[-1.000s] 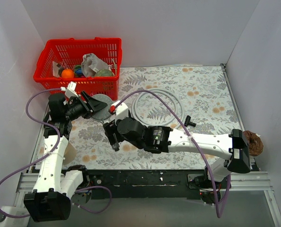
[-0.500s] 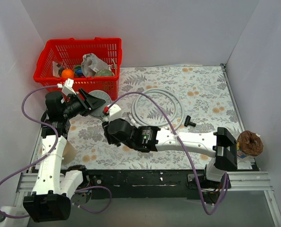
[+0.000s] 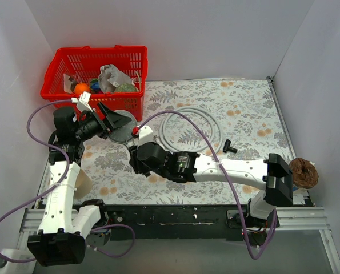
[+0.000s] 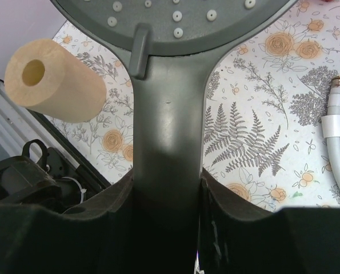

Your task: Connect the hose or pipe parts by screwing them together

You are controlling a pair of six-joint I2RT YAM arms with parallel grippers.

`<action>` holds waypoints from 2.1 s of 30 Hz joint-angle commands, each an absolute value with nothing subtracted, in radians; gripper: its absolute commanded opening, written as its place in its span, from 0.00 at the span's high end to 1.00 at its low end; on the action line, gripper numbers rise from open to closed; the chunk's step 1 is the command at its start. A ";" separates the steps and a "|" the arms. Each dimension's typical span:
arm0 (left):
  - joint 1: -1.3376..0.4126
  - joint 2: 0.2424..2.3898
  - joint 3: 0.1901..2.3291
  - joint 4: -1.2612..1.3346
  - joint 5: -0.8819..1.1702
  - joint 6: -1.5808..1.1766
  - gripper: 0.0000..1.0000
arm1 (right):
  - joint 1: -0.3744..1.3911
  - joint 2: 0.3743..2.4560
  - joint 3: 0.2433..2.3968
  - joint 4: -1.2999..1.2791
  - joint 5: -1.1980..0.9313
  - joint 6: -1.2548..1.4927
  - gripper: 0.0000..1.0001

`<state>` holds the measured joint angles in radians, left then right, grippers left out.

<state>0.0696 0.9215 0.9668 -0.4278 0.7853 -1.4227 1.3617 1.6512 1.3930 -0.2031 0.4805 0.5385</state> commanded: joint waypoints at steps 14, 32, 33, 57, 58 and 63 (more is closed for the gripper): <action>0.066 0.882 0.922 -0.267 1.019 -1.513 0.38 | 1.307 1.563 1.347 -0.061 0.413 0.607 0.99; 0.066 0.891 0.859 -0.241 1.015 -1.505 0.68 | 1.307 1.615 1.448 -0.048 0.400 0.552 0.99; 0.066 0.891 0.858 -0.241 1.012 -1.499 0.72 | 1.307 1.618 1.453 -0.049 0.400 0.552 0.99; 0.121 0.983 1.091 -0.544 0.752 -1.206 1.00 | 1.029 1.437 1.086 -0.009 0.334 0.413 0.34; 0.149 0.991 1.091 -0.551 0.756 -1.206 1.00 | 1.020 1.469 1.083 -0.009 0.330 0.391 0.35; 0.300 1.054 1.080 -0.575 0.919 -1.227 1.00 | 0.997 1.606 1.129 -0.009 0.293 0.324 0.47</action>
